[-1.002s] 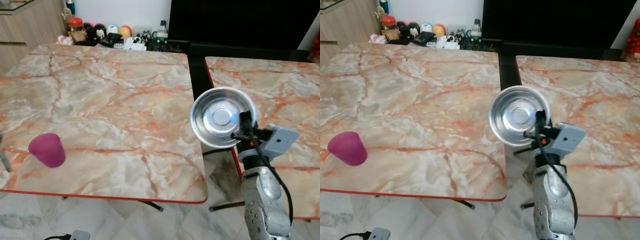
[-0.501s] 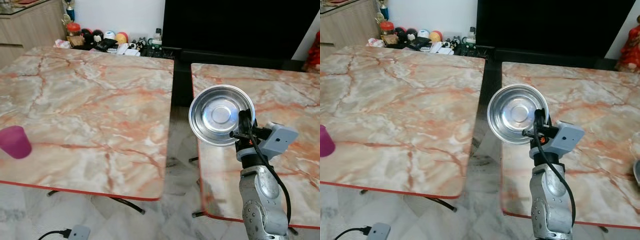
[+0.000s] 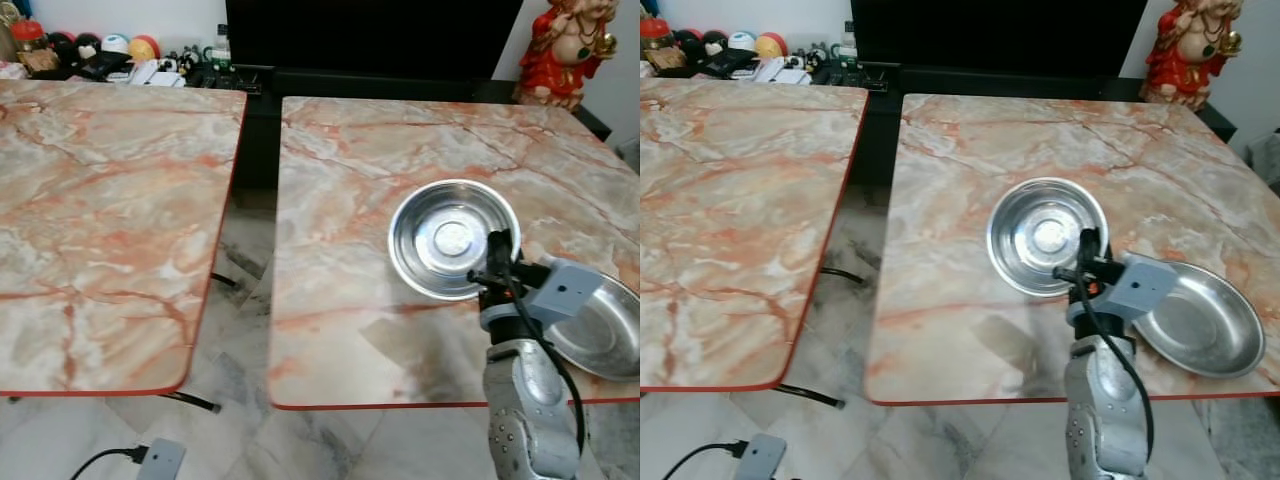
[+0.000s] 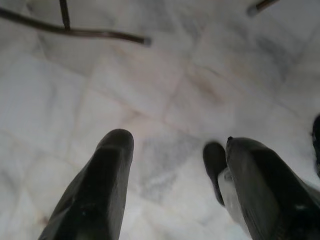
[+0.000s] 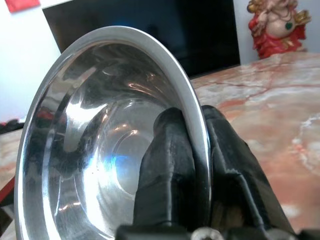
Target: Setting the table
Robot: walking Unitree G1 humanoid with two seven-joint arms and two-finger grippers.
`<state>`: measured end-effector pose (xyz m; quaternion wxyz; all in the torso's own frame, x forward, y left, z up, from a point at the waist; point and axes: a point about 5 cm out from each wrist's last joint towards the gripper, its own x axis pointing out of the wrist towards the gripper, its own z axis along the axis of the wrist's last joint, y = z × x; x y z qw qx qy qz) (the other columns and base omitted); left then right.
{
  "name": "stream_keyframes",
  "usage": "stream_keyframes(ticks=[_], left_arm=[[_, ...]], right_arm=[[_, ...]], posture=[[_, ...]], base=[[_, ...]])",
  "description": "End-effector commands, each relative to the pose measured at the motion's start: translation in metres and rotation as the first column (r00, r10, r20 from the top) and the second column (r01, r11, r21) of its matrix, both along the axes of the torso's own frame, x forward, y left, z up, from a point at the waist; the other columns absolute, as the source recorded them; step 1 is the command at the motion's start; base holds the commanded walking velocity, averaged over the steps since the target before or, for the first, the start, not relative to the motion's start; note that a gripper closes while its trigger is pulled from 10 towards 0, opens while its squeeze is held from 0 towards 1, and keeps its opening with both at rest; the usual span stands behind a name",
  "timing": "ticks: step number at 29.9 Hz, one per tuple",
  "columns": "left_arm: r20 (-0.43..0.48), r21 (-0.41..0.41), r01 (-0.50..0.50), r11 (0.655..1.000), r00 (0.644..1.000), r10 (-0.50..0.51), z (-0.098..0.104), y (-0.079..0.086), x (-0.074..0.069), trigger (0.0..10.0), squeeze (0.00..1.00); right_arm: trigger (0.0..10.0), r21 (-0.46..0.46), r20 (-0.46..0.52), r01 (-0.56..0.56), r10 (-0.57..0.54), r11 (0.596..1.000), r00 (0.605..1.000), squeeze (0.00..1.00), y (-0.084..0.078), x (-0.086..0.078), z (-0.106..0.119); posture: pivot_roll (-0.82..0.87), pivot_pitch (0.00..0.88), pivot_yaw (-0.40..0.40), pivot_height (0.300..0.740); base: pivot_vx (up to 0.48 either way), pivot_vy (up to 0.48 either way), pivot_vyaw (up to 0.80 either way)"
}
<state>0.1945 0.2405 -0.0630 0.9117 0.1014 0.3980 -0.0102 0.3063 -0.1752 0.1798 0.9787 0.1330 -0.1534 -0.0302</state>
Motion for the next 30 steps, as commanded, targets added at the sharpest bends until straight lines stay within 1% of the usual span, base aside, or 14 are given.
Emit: stream_keyframes(ticks=[1, 11, 16, 21, 24, 28, 30], left_arm=[[-0.05, -0.015, -0.007, 1.0, 0.999, 0.006, -0.008, -0.003, -0.013, 10.0, 0.0], [-0.06, -0.013, -0.012, 1.0, 0.998, 0.011, -0.01, -0.003, -0.015, 10.0, 0.0], [-0.069, -0.01, -0.018, 1.0, 0.997, 0.017, -0.01, -0.002, -0.017, 10.0, 0.0], [-0.074, -0.009, -0.02, 1.0, 0.997, 0.019, -0.011, -0.002, -0.017, 10.0, 0.0], [-0.076, -0.01, -0.021, 1.0, 0.997, 0.02, -0.011, -0.002, -0.017, 10.0, 0.0], [-0.077, -0.012, -0.022, 1.0, 0.997, 0.021, -0.011, -0.002, -0.018, 10.0, 0.0], [-0.078, -0.011, -0.022, 1.0, 0.997, 0.021, -0.011, -0.001, -0.018, 10.0, 0.0]], right_arm=[[10.0, -0.006, 0.033, 0.02, -0.02, 1.0, 0.999, 0.0, -0.005, -0.001, 0.008], [10.0, -0.006, 0.026, 0.033, -0.033, 0.999, 0.999, 0.0, -0.006, -0.002, 0.006], [10.0, 0.015, 0.011, 0.072, -0.073, 0.997, 0.997, 0.0, -0.011, -0.003, 0.003], [10.0, 0.014, -0.008, 0.093, -0.093, 0.996, 0.996, 0.0, -0.013, -0.003, 0.0], [10.0, 0.051, -0.05, 0.15, -0.147, 0.987, 0.988, 0.0, -0.019, -0.002, -0.006], [10.0, 0.156, -0.098, 0.221, -0.207, 0.963, 0.973, 0.0, -0.03, 0.0, -0.011], [10.0, 0.189, -0.12, 0.25, -0.231, 0.95, 0.966, 0.0, -0.033, 0.002, -0.012]], posture=[[-0.05, 0.128, -0.016, 0.74], [-0.05, 0.127, -0.016, 0.74], [-0.05, 0.125, -0.016, 0.74], [-0.05, 0.123, -0.017, 0.74], [-0.05, 0.12, -0.018, 0.74], [-0.05, 0.12, -0.017, 0.74], [-0.05, 0.122, -0.014, 0.74]], base=[[0.0, -0.412, 0.0], [0.0, -0.396, 0.0], [0.0, 0.0, 0.0], [0.0, 0.0, 0.0], [0.0, 0.0, 0.0], [0.0, 0.0, 0.0], [0.0, 0.0, 0.0]])
